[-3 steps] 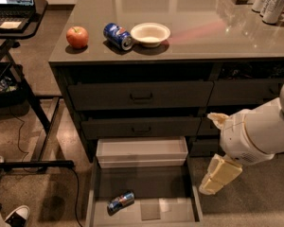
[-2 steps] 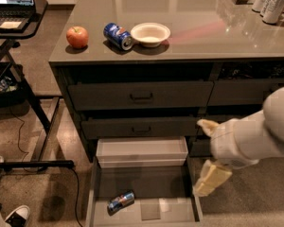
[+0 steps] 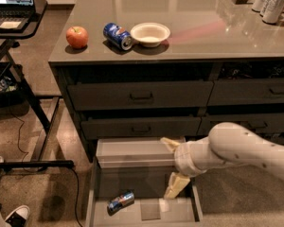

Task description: Pick redbull can from bottom drawer and place on counter

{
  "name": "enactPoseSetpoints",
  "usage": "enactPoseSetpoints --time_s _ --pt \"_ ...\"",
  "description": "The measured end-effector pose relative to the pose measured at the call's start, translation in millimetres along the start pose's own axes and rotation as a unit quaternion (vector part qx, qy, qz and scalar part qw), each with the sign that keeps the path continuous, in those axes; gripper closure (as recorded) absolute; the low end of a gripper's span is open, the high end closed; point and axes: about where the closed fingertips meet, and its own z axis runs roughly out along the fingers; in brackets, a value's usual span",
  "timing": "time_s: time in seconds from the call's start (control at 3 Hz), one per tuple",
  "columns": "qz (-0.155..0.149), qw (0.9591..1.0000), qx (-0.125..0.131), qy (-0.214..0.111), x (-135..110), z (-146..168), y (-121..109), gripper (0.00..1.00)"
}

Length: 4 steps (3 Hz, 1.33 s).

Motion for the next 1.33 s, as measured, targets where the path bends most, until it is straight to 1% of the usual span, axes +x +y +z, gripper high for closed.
enactPoseSetpoints --time_s 0.33,0.67,1.0,1.33 --pt "-0.050 0.9982 -0.002 -0.033 16 75 -19 0.00" --pt "-0.035 0.9977 -0.026 -0.052 27 105 -1 0.00" --pt "-0.035 0.9977 -0.026 -0.052 27 105 -1 0.00" --pt "-0.034 0.9959 -0.041 -0.073 34 131 6 0.00"
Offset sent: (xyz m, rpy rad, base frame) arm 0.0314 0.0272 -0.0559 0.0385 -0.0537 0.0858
